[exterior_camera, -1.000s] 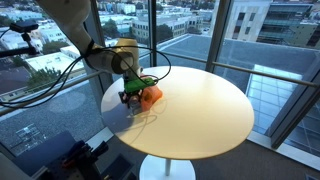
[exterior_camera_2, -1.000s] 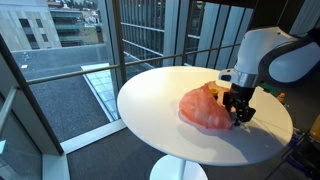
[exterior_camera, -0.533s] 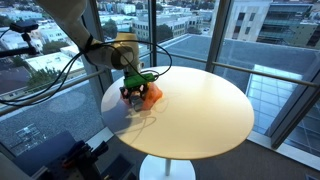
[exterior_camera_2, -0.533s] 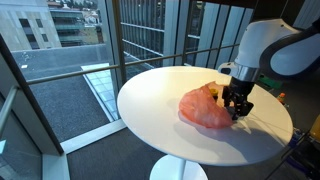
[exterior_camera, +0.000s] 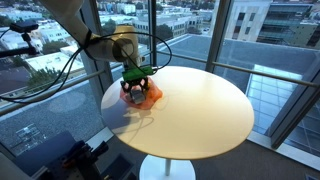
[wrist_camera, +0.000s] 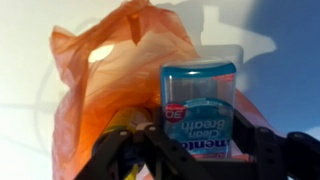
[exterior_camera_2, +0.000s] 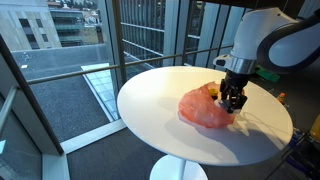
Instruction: Place the blue and white item in the plastic
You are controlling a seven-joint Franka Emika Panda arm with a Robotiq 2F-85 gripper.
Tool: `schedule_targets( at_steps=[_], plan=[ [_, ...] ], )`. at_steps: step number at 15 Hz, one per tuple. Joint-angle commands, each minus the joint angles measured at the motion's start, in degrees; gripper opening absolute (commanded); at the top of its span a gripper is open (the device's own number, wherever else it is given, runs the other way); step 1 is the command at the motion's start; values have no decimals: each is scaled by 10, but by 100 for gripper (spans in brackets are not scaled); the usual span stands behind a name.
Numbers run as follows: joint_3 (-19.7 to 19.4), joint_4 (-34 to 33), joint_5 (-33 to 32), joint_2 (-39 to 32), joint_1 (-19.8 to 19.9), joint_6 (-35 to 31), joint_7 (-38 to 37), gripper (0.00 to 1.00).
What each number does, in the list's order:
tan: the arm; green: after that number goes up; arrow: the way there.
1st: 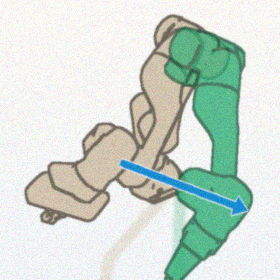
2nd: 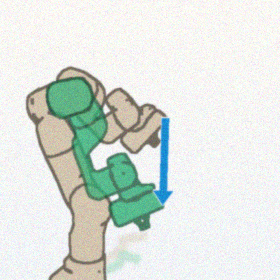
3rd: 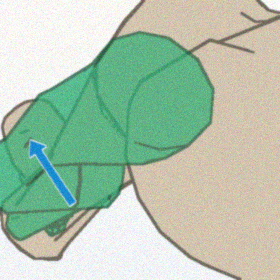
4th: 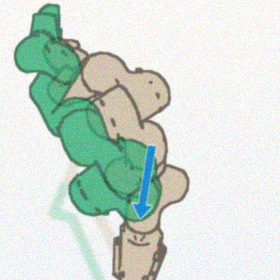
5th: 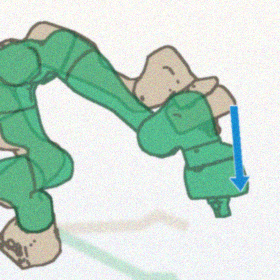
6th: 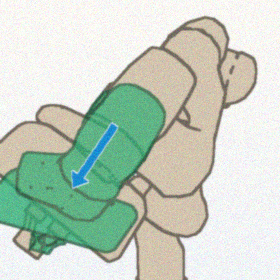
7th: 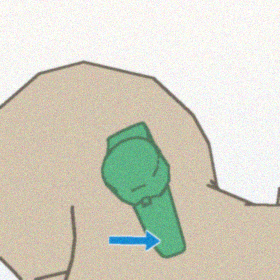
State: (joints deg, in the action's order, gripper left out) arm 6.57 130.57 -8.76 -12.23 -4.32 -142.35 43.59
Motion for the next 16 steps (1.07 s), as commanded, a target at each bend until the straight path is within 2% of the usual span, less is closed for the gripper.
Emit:
schedule_targets(
  at_steps=[1, 14, 15, 16],
  plan=[
    [-1, -40, -32, -10, -12, 37, -58, 40],
    [8, -139, -70, -72, -41, 79, -167, 40],
    [7, -144, -73, -75, -43, 80, -175, 68],
    [8, -148, -73, -78, -44, 82, -180, 91]
  ],
)
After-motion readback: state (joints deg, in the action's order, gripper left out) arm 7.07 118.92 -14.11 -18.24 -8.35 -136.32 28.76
